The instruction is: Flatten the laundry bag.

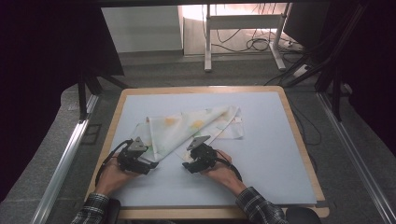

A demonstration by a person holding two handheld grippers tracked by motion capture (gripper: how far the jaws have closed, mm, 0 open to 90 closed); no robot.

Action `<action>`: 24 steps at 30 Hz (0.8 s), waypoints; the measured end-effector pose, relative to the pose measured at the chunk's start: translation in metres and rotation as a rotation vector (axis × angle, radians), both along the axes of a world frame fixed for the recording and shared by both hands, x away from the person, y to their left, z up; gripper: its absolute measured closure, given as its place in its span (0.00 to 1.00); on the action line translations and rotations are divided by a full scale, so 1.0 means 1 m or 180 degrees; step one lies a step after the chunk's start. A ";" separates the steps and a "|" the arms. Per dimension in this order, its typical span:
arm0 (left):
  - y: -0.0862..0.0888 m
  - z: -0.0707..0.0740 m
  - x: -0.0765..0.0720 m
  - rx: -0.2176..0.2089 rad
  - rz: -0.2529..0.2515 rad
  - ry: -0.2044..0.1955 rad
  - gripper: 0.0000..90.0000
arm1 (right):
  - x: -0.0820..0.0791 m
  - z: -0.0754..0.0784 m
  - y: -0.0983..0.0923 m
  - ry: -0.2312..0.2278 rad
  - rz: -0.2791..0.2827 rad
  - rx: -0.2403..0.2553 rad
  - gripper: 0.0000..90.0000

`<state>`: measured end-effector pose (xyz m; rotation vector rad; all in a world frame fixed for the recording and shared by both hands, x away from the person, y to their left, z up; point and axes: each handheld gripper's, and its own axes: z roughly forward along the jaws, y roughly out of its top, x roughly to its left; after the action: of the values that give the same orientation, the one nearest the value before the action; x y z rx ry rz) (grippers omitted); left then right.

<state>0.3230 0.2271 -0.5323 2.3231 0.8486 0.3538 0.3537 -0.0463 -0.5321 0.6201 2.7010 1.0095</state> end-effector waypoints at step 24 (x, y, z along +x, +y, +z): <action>0.018 0.049 0.021 -0.0124 0.0615 -0.0671 0.98 | 0.034 0.065 -0.088 -0.0161 -0.0427 0.0137 0.97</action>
<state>0.3436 0.2454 -0.4833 2.1278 0.9666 0.6468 0.3875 -0.1343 -0.4669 0.7618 2.5617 1.0368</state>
